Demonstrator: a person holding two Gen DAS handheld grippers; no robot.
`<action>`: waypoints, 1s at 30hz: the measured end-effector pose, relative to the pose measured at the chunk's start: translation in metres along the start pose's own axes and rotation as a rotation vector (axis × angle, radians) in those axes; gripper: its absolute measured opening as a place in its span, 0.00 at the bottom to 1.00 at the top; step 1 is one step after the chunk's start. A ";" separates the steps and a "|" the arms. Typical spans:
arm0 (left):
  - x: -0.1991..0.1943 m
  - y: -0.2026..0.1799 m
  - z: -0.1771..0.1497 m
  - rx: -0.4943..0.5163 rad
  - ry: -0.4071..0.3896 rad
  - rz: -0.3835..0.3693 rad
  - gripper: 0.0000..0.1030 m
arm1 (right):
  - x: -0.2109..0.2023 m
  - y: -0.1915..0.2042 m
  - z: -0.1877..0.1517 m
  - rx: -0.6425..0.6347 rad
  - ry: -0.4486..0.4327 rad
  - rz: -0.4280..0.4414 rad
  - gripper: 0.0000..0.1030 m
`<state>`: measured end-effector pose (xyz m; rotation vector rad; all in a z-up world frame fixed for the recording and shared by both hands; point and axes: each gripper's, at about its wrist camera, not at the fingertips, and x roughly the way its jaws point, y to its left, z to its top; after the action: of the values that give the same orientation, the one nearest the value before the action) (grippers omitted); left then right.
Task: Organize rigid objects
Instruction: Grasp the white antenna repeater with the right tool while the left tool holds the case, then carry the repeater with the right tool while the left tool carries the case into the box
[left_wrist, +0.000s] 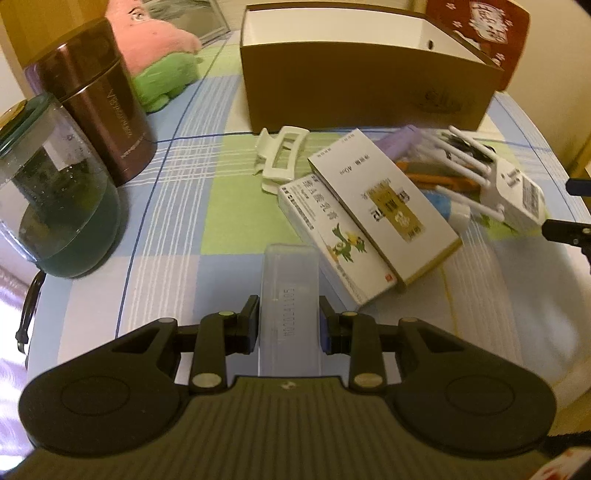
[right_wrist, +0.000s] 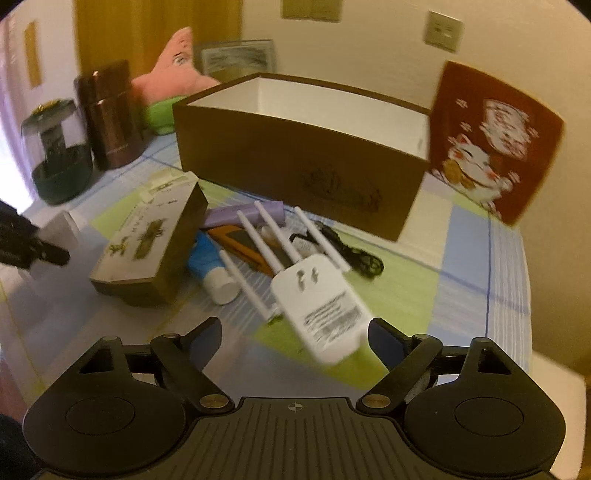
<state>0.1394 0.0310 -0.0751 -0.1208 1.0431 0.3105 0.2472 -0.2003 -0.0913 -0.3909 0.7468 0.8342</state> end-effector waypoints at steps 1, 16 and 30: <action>0.000 -0.001 0.001 -0.010 0.000 0.006 0.26 | 0.005 -0.003 0.002 -0.021 0.005 0.000 0.80; 0.001 -0.015 0.004 -0.121 0.011 0.095 0.26 | 0.059 -0.020 0.013 -0.166 0.031 0.099 0.60; -0.010 -0.028 0.008 -0.113 -0.009 0.116 0.26 | 0.042 -0.014 -0.002 -0.155 -0.027 0.081 0.55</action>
<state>0.1499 0.0048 -0.0639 -0.1603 1.0257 0.4749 0.2759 -0.1886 -0.1229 -0.4891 0.6782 0.9759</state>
